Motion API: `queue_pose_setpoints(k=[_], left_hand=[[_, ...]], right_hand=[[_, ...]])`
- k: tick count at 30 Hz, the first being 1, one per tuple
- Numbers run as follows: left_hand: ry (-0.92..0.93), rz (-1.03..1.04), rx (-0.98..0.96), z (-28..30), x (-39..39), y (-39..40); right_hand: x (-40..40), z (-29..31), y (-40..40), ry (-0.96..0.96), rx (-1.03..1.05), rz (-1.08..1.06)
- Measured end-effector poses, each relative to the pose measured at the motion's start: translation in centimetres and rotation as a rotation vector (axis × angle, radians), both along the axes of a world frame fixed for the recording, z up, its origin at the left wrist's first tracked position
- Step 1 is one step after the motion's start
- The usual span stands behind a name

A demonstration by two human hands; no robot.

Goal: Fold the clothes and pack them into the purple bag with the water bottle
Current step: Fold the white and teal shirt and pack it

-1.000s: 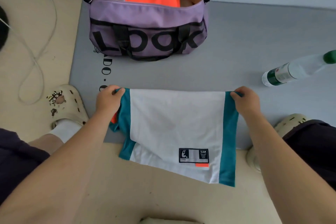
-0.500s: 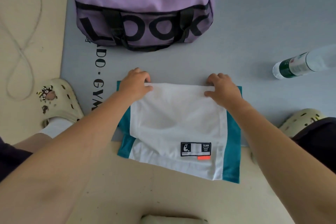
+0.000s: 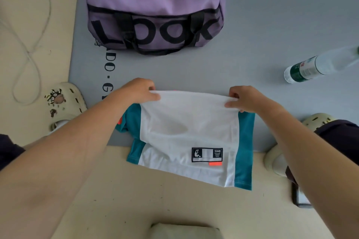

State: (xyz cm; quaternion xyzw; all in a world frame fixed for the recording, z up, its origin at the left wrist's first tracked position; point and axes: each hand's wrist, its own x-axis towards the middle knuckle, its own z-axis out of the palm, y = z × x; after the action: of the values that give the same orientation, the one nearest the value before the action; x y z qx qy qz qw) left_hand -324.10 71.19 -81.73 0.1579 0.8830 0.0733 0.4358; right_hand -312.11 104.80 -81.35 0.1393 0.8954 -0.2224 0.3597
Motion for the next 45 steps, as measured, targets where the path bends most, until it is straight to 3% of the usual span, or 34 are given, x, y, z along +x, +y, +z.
queue_pose_setpoints(k=[3, 7, 9, 12, 15, 18, 24, 27, 29, 31, 35, 37, 38, 40, 42, 45], left_hand=[[-0.075, -0.039, -0.072, 2.0, 0.6, 0.1], [-0.354, 0.248, 0.092, 5.6, 1.9, -1.4], [-0.34, 0.176, 0.057, 8.0, 2.2, -2.3], [-0.159, 0.054, -0.017, 11.9, 1.8, -2.8], [0.29, -0.003, 0.056, 16.3, 0.5, -2.6], [0.659, 0.125, 0.244, 20.2, 0.0, -2.3], [1.0, 0.289, 0.461, 24.6, 1.3, -2.6], [1.049, 0.348, 0.487, 23.5, 3.0, -2.6], [0.998, 0.361, 0.453, 20.9, 4.6, -2.7], [0.816, 0.376, 0.352, 17.7, 6.6, -2.8], [0.124, 0.217, -0.082, 10.9, 10.0, -2.6], [-0.128, 0.191, -0.205, 8.0, 10.6, -2.4], [-0.145, 0.169, -0.225, 6.8, 10.7, -2.2], [-0.012, 0.09, -0.194, 5.0, 10.3, -1.5], [0.135, 0.072, -0.086, 3.3, 10.0, -0.6], [0.188, 0.003, 0.065, 1.0, 9.9, 0.8]], right_hand=[[0.2, 1.5, 0.1, -0.098, 0.03, 0.034], [0.4, 4.7, -0.2, -0.228, -0.004, 0.072], [0.5, 6.9, -0.3, -0.227, -0.014, 0.054], [0.0, 10.9, -0.6, -0.121, 0.063, 0.042], [-1.3, 15.6, -0.9, 0.133, 0.238, 0.093], [-1.9, 20.1, -0.9, 0.386, 0.315, 0.031], [-0.6, 25.4, -1.1, 0.797, 0.253, -0.223], [0.9, 24.9, -1.9, 0.838, 0.246, -0.27], [2.2, 22.7, -2.6, 0.777, 0.273, -0.25], [3.7, 19.2, -3.5, 0.621, 0.288, -0.187], [6.8, 11.2, -5.1, 0.068, 0.25, 0.063], [7.8, 8.1, -5.4, -0.12, 0.208, 0.129], [8.0, 6.8, -5.5, -0.141, 0.195, 0.117], [7.8, 4.8, -5.6, -0.093, 0.178, 0.049], [7.1, 3.1, -6.0, 0.003, 0.156, 0.015], [6.0, 0.7, -7.0, 0.172, 0.138, 0.054]])
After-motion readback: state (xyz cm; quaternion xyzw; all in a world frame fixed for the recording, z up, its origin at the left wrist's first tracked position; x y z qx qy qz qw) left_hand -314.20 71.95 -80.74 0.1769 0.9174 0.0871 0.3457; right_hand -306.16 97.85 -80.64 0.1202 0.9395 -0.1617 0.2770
